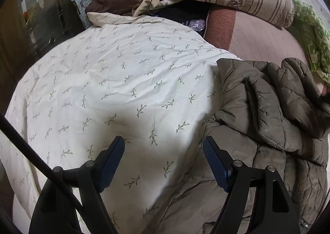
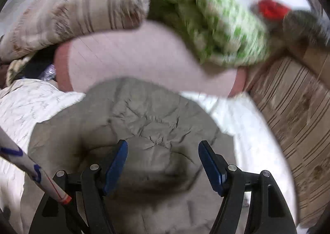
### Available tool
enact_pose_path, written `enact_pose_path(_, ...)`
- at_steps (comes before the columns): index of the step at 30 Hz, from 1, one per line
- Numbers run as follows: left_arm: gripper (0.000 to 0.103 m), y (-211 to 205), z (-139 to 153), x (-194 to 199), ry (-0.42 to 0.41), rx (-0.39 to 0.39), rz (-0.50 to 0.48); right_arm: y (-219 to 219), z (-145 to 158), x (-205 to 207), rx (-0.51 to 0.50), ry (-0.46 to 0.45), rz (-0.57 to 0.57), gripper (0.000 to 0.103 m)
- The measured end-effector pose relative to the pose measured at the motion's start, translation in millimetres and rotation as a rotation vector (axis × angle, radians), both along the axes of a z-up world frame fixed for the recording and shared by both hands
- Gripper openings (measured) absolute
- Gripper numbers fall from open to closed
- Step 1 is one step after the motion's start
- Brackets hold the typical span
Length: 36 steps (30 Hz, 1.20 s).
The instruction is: Fold large clothes
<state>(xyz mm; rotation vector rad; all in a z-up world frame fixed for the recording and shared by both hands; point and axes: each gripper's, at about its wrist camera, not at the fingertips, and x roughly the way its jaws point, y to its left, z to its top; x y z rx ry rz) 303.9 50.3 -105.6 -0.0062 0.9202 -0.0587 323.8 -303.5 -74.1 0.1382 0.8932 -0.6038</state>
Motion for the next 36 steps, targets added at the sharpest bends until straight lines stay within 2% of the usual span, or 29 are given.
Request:
enact_pose_path(2, 0.077, -2.6, -1.5, 1.9, 0.009, 0.006, -0.009, -11.0, -37.1, 4.6, 0.086, 0.093, -0.022, 0.076)
enact_pose_path(4, 0.077, -3.8, -2.3, 3.1, 0.02, -0.007, -0.02, -7.0, -69.1, -6.1, 0.121, 0.172, -0.003, 0.077)
enact_pose_path(7, 0.077, -7.6, -2.9, 2.6, 0.018, -0.004, -0.03, 10.4, -93.0, -37.3, 0.106, 0.184, 0.053, 0.077)
enact_pose_path(12, 0.077, -11.0, -4.9, -2.0, 0.015, 0.018, -0.038, 5.9, -84.3, -55.7, 0.146, 0.154, 0.047, 0.076)
enact_pose_path(14, 0.077, -8.8, -3.6, -4.8, 0.005, 0.026, -0.028, 6.3, -66.1, -59.6, 0.099, 0.122, 0.032, 0.076)
enact_pose_path(17, 0.077, -3.3, -0.8, -5.9, 0.002, 0.008, -0.017, 19.4, -29.9, -70.6, 0.031, 0.01, 0.028, 0.076)
enact_pose_path(20, 0.077, -2.2, -0.6, -4.5, 0.005, 0.004, -0.013, 39.5, -4.6, -64.4, -0.018, -0.041, 0.065, 0.076)
enact_pose_path(22, 0.077, -2.0, -1.2, -4.3, 0.012, 0.001, -0.018, 56.1, 2.1, -49.8, -0.028, -0.046, 0.105, 0.076)
enact_pose_path(26, 0.077, -0.1, -0.1, -4.4, 0.006, 0.005, -0.014, 78.2, -14.4, -13.2, 0.008, -0.019, 0.143, 0.076)
enact_pose_path(30, 0.077, 1.3, -1.6, -0.3, 0.017, -0.008, -0.009, 96.4, -69.7, 29.8, 0.1, 0.111, 0.165, 0.076)
enact_pose_path(32, 0.077, 0.8, -2.7, 1.9, 0.023, -0.007, -0.011, 99.0, -88.8, 39.8, 0.097, 0.143, 0.166, 0.077)
enact_pose_path(34, 0.077, -0.5, -3.6, 2.5, 0.029, -0.009, -0.017, 93.0, -86.6, 41.6, 0.1, 0.136, 0.175, 0.079)
enact_pose_path(36, 0.077, -0.9, -3.6, 1.7, 0.029, -0.007, -0.02, 86.3, -71.6, 32.9, 0.128, 0.1, 0.181, 0.079)
